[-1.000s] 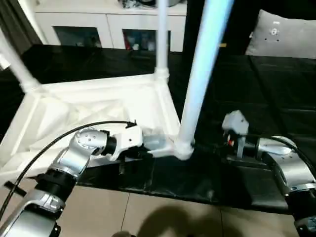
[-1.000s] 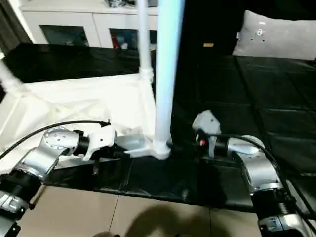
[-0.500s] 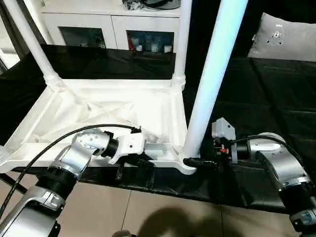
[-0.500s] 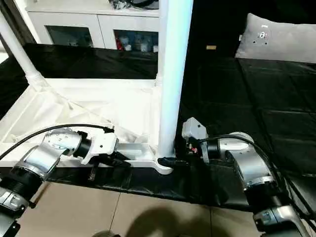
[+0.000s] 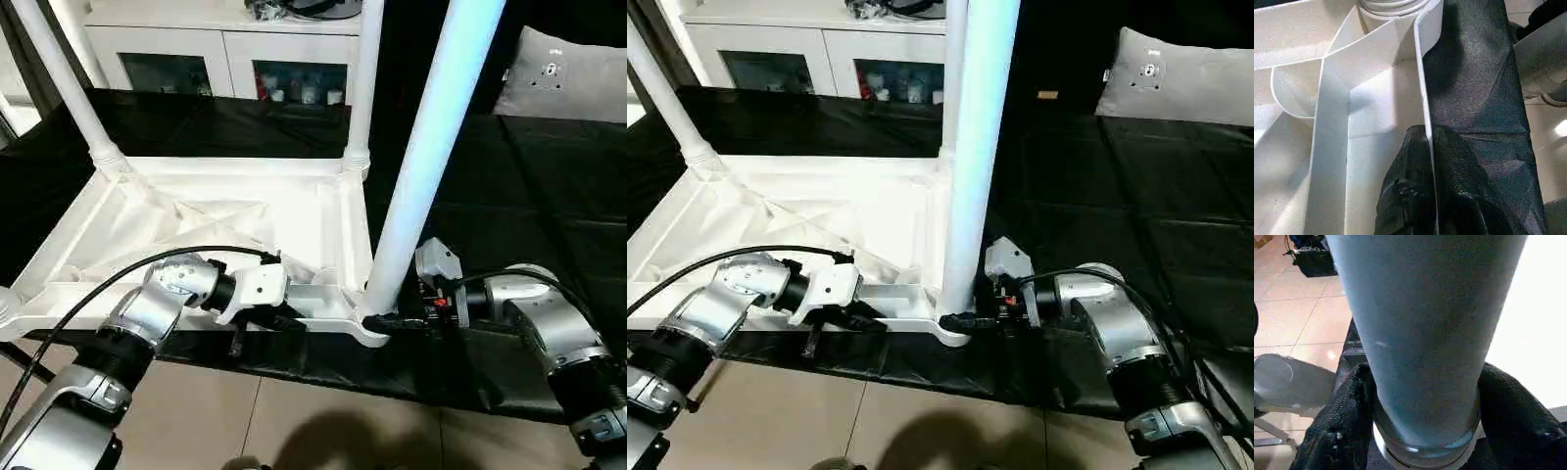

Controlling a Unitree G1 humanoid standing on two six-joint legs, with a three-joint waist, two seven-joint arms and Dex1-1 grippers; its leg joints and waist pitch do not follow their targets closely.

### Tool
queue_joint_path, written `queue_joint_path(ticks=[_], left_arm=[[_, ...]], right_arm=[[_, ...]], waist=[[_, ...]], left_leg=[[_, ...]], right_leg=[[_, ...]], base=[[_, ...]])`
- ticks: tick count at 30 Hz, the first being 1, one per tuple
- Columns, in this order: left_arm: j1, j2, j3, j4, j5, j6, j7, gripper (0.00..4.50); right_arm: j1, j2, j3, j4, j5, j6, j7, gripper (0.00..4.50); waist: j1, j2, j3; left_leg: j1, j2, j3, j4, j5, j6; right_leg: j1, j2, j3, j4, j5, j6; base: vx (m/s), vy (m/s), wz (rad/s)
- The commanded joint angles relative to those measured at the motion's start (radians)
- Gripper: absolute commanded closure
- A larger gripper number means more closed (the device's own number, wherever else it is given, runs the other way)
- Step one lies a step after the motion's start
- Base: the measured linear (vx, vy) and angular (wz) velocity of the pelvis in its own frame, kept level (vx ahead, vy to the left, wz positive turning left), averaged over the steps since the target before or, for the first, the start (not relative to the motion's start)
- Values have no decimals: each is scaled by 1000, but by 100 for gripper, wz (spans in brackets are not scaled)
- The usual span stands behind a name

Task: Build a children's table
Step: Rotate leg to tighten

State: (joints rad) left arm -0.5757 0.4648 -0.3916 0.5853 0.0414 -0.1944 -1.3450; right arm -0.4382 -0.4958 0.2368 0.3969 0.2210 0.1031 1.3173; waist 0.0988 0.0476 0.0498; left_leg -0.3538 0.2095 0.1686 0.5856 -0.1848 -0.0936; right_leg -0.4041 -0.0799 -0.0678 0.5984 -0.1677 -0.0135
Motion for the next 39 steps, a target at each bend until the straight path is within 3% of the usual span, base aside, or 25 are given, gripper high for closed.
queue_joint_path(ticks=[1, 2, 4, 7, 8, 9, 11, 13, 14, 15, 16, 17, 18, 19, 23, 24, 28, 29, 32, 33, 35, 37, 39], left_arm=[[-11, -5, -15, -23, 4, 3, -25, 450], [-6, -7, -10, -34, -2, 24, -21, 450], [1, -8, -5, -49, -9, 50, -15, 450], [37, -21, 26, -127, -38, 174, 41, 450], [61, -38, 47, -175, -58, 244, 84, 450], [88, -62, 69, -236, -79, 334, 138, 450], [96, -70, 75, -257, -84, 360, 155, 450], [115, -120, 90, -319, -74, 445, 252, 450], [119, -139, 95, -338, -69, 470, 288, 450], [122, -174, 98, -368, -53, 519, 338, 450], [117, -231, 96, -399, -21, 577, 412, 450], [117, -231, 96, -399, -21, 577, 412, 450], [112, -270, 91, -415, -1, 613, 465, 450], [107, -290, 87, -421, 11, 629, 495, 450], [73, -362, 69, -384, 66, 628, 621, 450], [69, -364, 62, -378, 81, 623, 639, 450], [61, -355, 57, -358, 116, 613, 667, 450], [61, -346, 62, -352, 124, 610, 672, 450], [58, -291, 70, -317, 133, 544, 642, 450], [59, -262, 74, -298, 132, 524, 623, 450], [60, -236, 73, -282, 128, 488, 595, 450], [60, -226, 71, -277, 124, 470, 582, 450], [68, -181, 54, -257, 120, 410, 520, 450]], right_arm=[[13, 3, 12, -18, -11, 19, -8, 183], [21, 5, 12, -30, -8, 29, -14, 183], [32, 7, 11, -43, -5, 45, -22, 183], [66, 42, 4, -85, -3, 142, -117, 184], [77, 71, 2, -99, -18, 186, -190, 184], [80, 118, -3, -103, -34, 225, -279, 184], [79, 136, -6, -102, -38, 237, -311, 184], [53, 233, -48, -66, -27, 279, -453, 184], [43, 267, -63, -54, -21, 293, -502, 184], [25, 317, -85, -34, -15, 315, -571, 184], [-3, 380, -106, 4, -16, 331, -657, 184], [-3, 380, -106, 4, -16, 331, -657, 184], [-18, 410, -109, 29, -30, 337, -705, 184], [-25, 422, -108, 43, -43, 337, -729, 184], [-50, 451, -126, 123, -88, 296, -808, 184], [-50, 451, -133, 129, -89, 287, -812, 128], [-39, 439, -161, 119, -86, 250, -807, 104], [-30, 429, -172, 104, -77, 236, -792, 78], [19, 373, -198, 20, -21, 193, -675, 57], [49, 324, -194, -19, -8, 158, -600, 57], [68, 282, -197, -44, 2, 146, -551, 45], [73, 270, -202, -49, 4, 142, -537, 25], [79, 212, -231, -59, 16, 124, -484, 13]], waist=[[-4, -7, -69], [-3, -1, -69], [-4, -5, -68], [-4, -4, -67], [-9, 0, -66], [-17, -2, -57], [-30, -3, -56], [-41, -8, -55], [-59, -5, -53], [-65, -11, -53], [-74, -8, -52], [-76, -5, -54], [-82, -14, -51], [-81, -9, -53], [-81, -10, -55], [-78, -7, -58], [-73, -4, -61], [-68, -4, -62], [-58, -3, -64], [-55, -6, -65], [-50, -6, -66], [-53, -5, -67], [-57, -4, -69]], left_leg=[[-1, 13, 5, -62, -208, 55], [1, 14, 5, -62, -213, 53], [1, 14, 5, -64, -216, 50], [1, 15, 3, -66, -218, 47], [-1, 16, 2, -69, -224, 38], [0, 14, 3, -72, -256, 31], [0, 7, -3, -75, -289, 12], [1, 6, -3, -74, -296, 7], [1, 2, -8, -73, -313, 0], [-2, 0, -7, -73, -313, 4], [-4, -1, -9, -73, -314, 5], [1, 2, -9, -71, -316, 1], [4, -4, -7, -67, -326, 9], [9, -3, -5, -65, -322, 15], [3, -4, -5, -67, -314, 31], [3, -1, -4, -68, -306, 36], [-2, 1, -3, -69, -289, 41], [-2, 1, -2, -69, -278, 43], [1, 1, 1, -67, -270, 51], [-7, 2, -1, -68, -247, 62], [-9, 1, 2, -64, -229, 76], [-19, 1, -1, -65, -202, 78], [-16, 1, 0, -61, -197, 79]], right_leg=[[57, -48, 35, -67, -249, -210], [55, -48, 35, -67, -253, -212], [57, -47, 36, -67, -257, -210], [56, -48, 35, -69, -265, -208], [56, -48, 35, -64, -269, -211], [52, -46, 33, -74, -333, -195], [55, -48, 30, -83, -448, -153], [51, -49, 32, -88, -481, -135], [48, -50, 26, -96, -542, -115], [47, -48, 25, -100, -549, -107], [47, -46, 23, -102, -558, -100], [43, -48, 25, -101, -554, -102], [37, -44, 21, -110, -575, -96], [34, -46, 23, -112, -578, -95], [37, -43, 23, -111, -535, -94], [36, -43, 26, -109, -499, -101], [42, -42, 29, -100, -419, -125], [44, -42, 30, -97, -389, -138], [45, -43, 33, -97, -349, -145], [53, -42, 33, -89, -302, -152], [56, -42, 32, -89, -291, -155], [61, -46, 31, -85, -282, -160], [58, -45, 31, -87, -286, -164]], base=[[0, 0, 0], [0, 0, 0], [0, 0, 0], [0, 0, 0], [0, 0, 0], [0, 0, 0], [0, 0, 0], [0, 0, 0], [0, 0, 0], [0, 0, 0], [0, 0, 0], [0, 0, 0], [0, 0, 0], [0, 0, 0], [0, 0, 0], [0, 0, 0], [0, 0, 0], [0, 0, 0], [0, 0, 0], [0, 0, 0], [0, 0, 0], [0, 0, 0], [0, 0, 0]])
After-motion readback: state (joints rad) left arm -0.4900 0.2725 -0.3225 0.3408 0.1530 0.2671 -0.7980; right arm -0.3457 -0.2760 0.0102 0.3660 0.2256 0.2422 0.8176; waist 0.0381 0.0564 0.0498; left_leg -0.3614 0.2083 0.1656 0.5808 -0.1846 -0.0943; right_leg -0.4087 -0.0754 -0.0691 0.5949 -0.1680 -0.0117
